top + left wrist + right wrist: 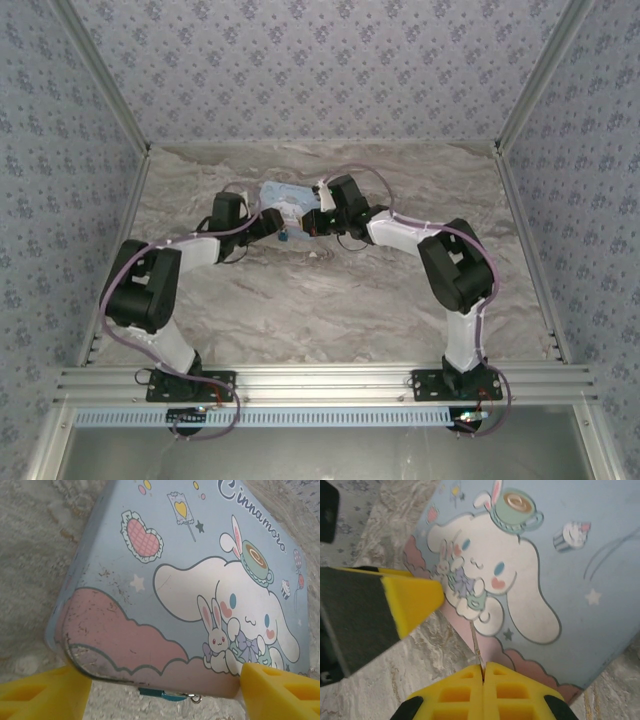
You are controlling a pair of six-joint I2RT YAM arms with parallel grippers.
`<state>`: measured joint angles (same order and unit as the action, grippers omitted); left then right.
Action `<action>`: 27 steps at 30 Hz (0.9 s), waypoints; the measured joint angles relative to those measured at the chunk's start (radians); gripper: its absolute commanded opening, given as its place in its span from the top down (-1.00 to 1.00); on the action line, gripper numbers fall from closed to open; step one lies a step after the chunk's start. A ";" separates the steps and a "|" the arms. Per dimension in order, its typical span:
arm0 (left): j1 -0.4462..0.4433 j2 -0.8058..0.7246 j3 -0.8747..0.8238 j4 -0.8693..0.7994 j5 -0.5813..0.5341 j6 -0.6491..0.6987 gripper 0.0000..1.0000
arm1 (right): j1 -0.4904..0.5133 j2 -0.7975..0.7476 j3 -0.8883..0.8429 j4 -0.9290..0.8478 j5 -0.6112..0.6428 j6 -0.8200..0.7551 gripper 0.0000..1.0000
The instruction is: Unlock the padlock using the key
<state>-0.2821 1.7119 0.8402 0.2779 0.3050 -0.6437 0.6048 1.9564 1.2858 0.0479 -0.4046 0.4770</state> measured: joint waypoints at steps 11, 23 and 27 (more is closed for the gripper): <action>-0.039 0.021 -0.014 0.041 0.045 0.149 -0.52 | 0.003 0.008 0.009 -0.006 0.024 0.024 1.00; -0.072 -0.142 -0.135 0.013 0.002 0.235 -0.52 | -0.011 -0.008 0.008 0.004 0.024 0.032 1.00; -0.072 -0.262 -0.126 -0.022 -0.023 0.257 -0.54 | -0.022 -0.080 -0.010 -0.001 0.055 0.031 1.00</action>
<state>-0.3538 1.4502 0.7143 0.2558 0.2825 -0.3866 0.5831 1.8767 1.2755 0.0471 -0.3496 0.5083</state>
